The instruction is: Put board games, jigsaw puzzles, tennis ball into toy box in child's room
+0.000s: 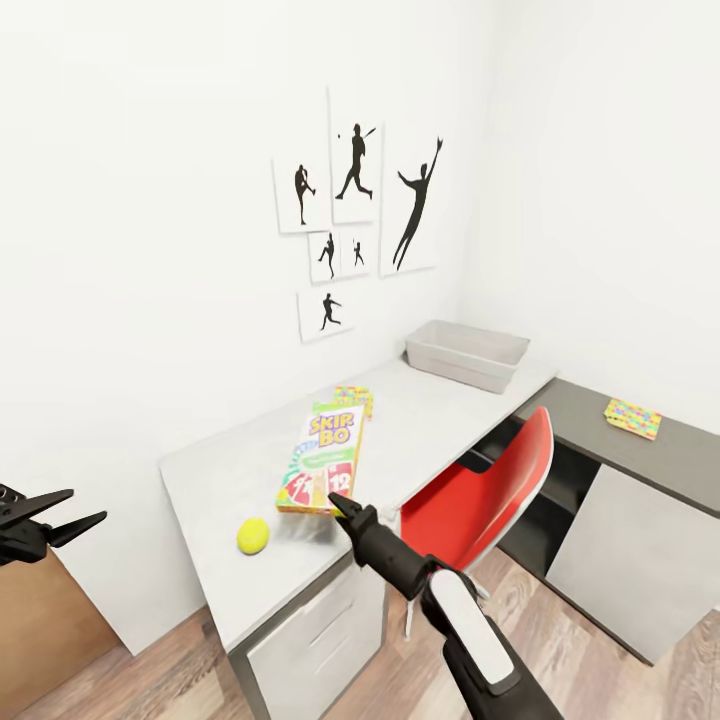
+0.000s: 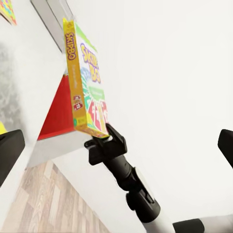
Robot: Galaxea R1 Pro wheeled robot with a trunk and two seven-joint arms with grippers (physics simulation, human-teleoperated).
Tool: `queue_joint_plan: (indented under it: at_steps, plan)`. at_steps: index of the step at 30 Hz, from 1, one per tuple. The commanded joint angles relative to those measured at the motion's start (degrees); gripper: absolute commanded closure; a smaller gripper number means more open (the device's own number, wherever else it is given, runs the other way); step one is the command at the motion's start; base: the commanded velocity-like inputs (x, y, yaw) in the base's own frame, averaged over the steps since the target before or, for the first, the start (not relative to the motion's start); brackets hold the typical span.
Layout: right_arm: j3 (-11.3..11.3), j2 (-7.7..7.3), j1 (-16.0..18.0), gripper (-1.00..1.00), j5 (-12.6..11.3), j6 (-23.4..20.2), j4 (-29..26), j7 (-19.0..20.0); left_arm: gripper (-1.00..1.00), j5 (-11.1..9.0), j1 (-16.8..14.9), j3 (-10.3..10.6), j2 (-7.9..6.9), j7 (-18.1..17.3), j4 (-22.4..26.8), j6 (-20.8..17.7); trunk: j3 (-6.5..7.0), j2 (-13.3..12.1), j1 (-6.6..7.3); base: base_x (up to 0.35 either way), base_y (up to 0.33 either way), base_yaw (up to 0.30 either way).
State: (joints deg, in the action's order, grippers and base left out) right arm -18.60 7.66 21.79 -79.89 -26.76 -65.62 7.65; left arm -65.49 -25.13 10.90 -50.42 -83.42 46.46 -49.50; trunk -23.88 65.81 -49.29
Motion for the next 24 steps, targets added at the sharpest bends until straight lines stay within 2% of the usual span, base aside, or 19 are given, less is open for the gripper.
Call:
queue_joint_plan:
  at_steps: [1, 3, 6, 9, 12, 18, 24]
  plan:
    - [-0.11, -0.36, 0.04, 1.00, 0.15, -0.19, -0.85, -0.01, -1.00, -0.29, -0.09, 0.35, -0.07, -0.27, -0.04, -0.60, 0.12, -0.37, 0.22, 0.000, 0.000, 0.000]
    - [-0.40, -1.55, 0.07, 1.00, 0.44, -0.34, -2.28, -0.18, -1.00, -0.31, -0.09, 0.35, -0.08, -0.26, 0.00, -0.60, 0.48, -1.18, 0.66, 0.000, 0.000, 0.000]
    - [-1.34, -3.34, 0.04, 1.00, 3.25, -3.53, -3.63, -0.31, -1.00, -0.32, -0.09, 0.35, -0.06, -0.25, 0.08, -0.59, 1.01, -2.38, 1.32, 0.000, 0.000, 0.000]
    - [-1.93, -3.54, 0.01, 1.00, 5.83, -6.26, -4.36, -0.18, -1.00, -0.34, -0.09, 0.35, -0.05, -0.27, 0.17, -0.59, 1.55, -3.58, 1.98, 0.000, 0.000, 0.000]
    - [-2.13, -3.53, 0.01, 1.00, 6.56, -7.04, -4.68, -0.22, -1.00, -0.34, -0.09, 0.35, -0.03, -0.26, 0.20, -0.59, 2.09, -4.79, 2.64, 0.000, 0.000, 0.000]
    - [-3.10, -4.26, 0.05, 1.00, 6.96, -7.54, -8.48, -0.40, -1.00, -0.29, -0.09, 0.35, -0.04, -0.26, 0.21, -0.54, 3.17, -7.19, 3.96, 0.000, 0.000, 0.000]
    - [-3.77, -4.33, 0.09, 1.00, 7.03, -7.44, -11.14, -0.04, -1.00, -0.33, -0.09, 0.35, -0.03, -0.25, 0.21, -0.51, 4.25, -9.60, 5.27, 0.000, 0.000, 0.000]
